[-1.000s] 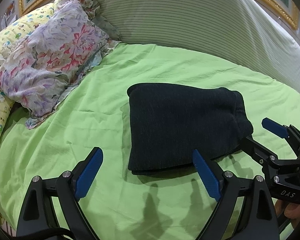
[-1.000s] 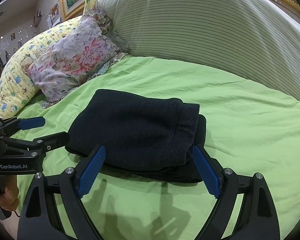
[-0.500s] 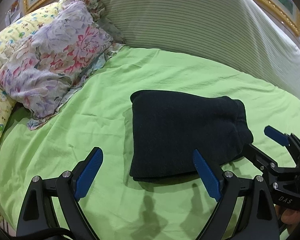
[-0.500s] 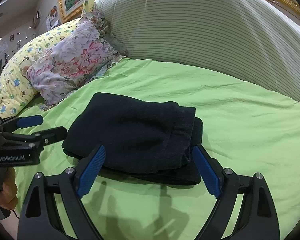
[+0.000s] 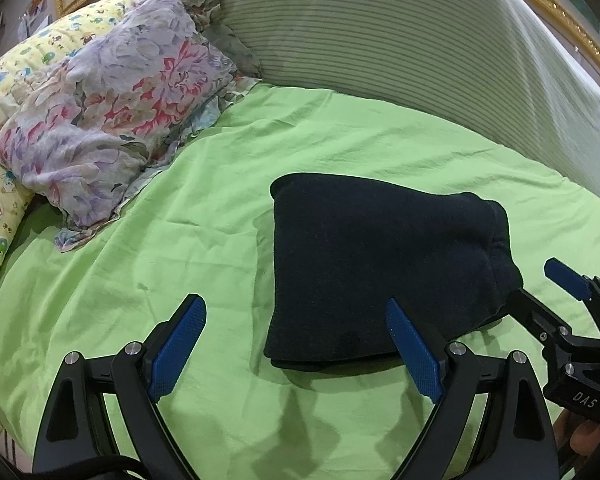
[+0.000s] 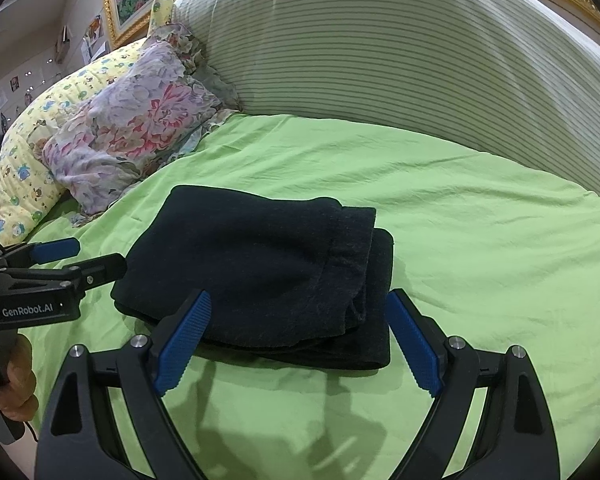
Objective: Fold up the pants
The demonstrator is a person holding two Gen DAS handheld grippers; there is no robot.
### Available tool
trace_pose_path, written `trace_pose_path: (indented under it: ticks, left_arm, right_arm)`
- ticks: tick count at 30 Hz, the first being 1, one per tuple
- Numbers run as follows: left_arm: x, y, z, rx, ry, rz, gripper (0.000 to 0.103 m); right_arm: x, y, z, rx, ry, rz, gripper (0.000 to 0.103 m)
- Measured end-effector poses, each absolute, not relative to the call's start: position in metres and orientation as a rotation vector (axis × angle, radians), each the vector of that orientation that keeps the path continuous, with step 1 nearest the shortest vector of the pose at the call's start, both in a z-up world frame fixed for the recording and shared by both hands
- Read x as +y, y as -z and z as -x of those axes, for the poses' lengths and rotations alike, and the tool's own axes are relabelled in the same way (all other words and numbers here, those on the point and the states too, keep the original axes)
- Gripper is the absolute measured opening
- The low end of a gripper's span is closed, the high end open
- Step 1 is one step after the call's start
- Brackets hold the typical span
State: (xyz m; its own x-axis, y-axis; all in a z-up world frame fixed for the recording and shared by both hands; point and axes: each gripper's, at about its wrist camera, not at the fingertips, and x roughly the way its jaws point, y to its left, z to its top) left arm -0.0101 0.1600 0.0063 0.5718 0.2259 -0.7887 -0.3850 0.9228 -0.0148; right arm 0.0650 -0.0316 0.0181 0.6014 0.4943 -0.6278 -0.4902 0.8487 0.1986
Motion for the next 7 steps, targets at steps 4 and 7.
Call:
trace_pose_path:
  ticks: [4, 7]
  left_arm:
    - [0.1582, -0.0066, 0.0088, 0.900, -0.356, 0.196, 0.092]
    - [0.1552, -0.0091, 0.0072, 0.898, -0.349, 0.183, 0.092]
  right_arm:
    - [-0.0329, -0.0180, -0.0698, 0.727, -0.569, -0.029, 0.089]
    - [-0.0354, -0.0185, -0.0706, 0.727, -0.570, -0.053, 0.089]
